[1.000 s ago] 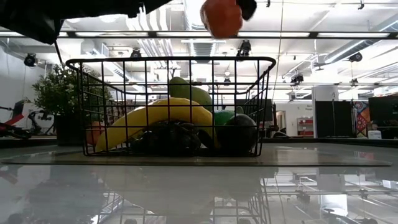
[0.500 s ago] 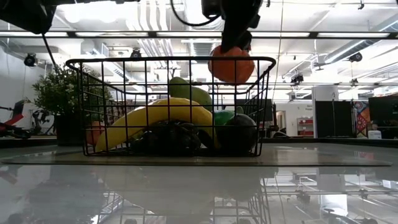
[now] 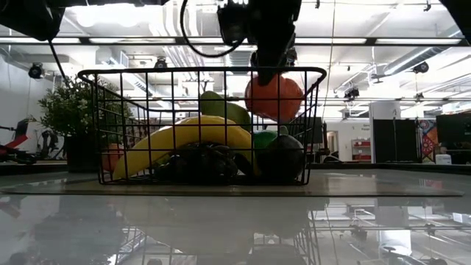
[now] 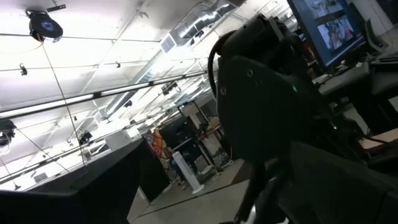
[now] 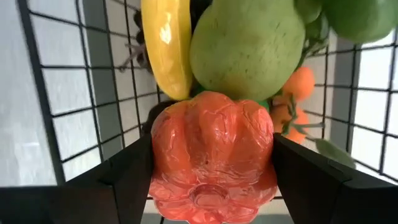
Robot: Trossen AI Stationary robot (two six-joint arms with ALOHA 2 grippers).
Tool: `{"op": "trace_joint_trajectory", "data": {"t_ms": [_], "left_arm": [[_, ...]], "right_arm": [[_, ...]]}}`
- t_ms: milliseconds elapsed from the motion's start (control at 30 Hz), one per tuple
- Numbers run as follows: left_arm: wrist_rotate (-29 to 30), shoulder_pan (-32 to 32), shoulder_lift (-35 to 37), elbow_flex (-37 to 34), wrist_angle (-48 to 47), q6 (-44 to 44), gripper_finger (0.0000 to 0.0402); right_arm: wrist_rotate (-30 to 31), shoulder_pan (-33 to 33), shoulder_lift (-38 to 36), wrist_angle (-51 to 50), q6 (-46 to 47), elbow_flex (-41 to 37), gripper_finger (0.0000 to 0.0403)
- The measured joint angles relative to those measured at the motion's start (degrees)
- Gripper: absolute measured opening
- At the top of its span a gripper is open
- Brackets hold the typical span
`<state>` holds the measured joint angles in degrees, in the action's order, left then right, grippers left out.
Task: Build produce basket
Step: Put the orange tangerines into the black wire basket, then put the yellow mango into the black wire basket
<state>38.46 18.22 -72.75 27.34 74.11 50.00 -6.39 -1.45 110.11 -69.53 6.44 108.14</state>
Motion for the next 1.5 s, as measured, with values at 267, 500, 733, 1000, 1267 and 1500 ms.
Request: {"op": "trace_joint_trajectory", "data": {"t_ms": [267, 500, 733, 1000, 1267, 1500], "left_arm": [[1.09, 0.04, 0.02, -0.01, -0.03, -0.02, 0.0378], [1.12, 0.09, 0.02, -0.01, -0.05, -0.02, 0.0378], [1.13, 0.09, 0.02, -0.01, -0.05, -0.06, 0.0378], [1.20, 0.15, 0.03, -0.01, 0.14, -0.11, 0.0378], [1.58, 0.34, 0.00, -0.05, -2.51, -1.11, 0.0378], [1.56, 0.36, 0.00, 0.43, -4.50, -4.05, 0.0378]], "right_arm": [[-0.99, -0.02, 3.34, -1.96, -1.18, 1.33, 0.0275], [-1.60, 0.00, 3.82, -2.03, -1.87, 1.35, 0.0328], [-1.64, -0.02, 3.04, -2.43, -2.08, 1.20, 0.0367], [-1.57, 0.00, 0.05, -2.50, -2.17, 2.24, 0.0368], [-0.98, -0.17, -5.59, -2.66, -6.54, 1.27, 0.0368], [3.06, -1.53, -17.32, 13.36, -10.17, -11.86, 0.0368]]}}
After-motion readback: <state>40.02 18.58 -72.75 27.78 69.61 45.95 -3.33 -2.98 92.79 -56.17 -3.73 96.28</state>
